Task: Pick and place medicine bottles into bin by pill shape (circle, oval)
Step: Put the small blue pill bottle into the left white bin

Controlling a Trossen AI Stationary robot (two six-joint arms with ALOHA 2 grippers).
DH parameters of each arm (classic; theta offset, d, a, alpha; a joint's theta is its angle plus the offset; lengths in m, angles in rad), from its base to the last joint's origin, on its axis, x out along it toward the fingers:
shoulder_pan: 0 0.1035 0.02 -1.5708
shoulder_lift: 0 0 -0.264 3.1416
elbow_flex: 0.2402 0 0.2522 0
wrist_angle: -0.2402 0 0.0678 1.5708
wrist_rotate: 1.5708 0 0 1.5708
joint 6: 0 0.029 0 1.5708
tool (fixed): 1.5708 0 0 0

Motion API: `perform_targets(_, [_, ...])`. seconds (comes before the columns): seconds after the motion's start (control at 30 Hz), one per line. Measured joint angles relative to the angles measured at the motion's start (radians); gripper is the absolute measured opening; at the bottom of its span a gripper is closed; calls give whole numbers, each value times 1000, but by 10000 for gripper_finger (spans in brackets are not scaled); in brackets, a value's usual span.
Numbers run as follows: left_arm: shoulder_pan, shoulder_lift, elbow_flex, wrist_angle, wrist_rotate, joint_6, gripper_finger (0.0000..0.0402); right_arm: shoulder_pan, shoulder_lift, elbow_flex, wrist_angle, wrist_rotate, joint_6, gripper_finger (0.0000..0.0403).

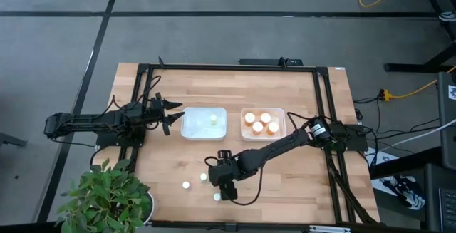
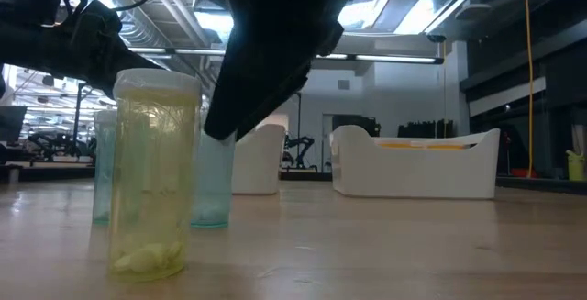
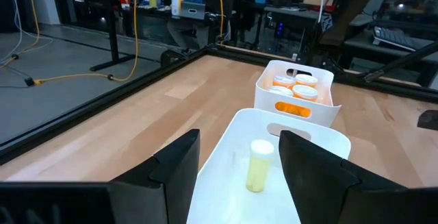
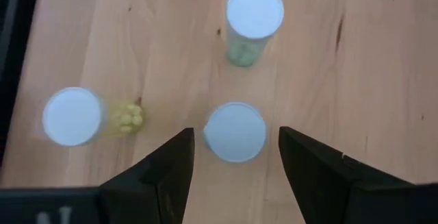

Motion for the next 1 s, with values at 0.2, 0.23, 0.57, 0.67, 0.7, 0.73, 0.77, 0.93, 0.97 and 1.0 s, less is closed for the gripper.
perform_targets(0.2, [0,0,0,0,0,0,194,0,0,0,16,0,-3,215])
perform_targets(0.23, [0,0,0,0,0,0,194,0,0,0,17,0,-4,215])
perform_targets(0.57, [0,0,0,0,0,0,194,0,0,0,24,0,-8,196])
perform_targets(0.67, [0,0,0,0,0,0,194,0,0,0,30,0,-8,179])
perform_targets(0.7, [0,0,0,0,0,0,194,0,0,0,31,0,-8,173])
perform_targets(0.73, [0,0,0,0,0,0,194,0,0,0,33,0,-8,167])
perform_targets(0.77, [0,0,0,0,0,0,194,0,0,0,37,0,-8,162])
perform_targets(0.93, [0,0,0,0,0,1,194,-1,0,0,41,0,3,140])
perform_targets(0.97, [0,0,0,0,0,1,194,-1,0,0,42,0,5,135])
perform_targets(1.0, [0,0,0,0,0,1,194,-2,0,0,44,0,6,130])
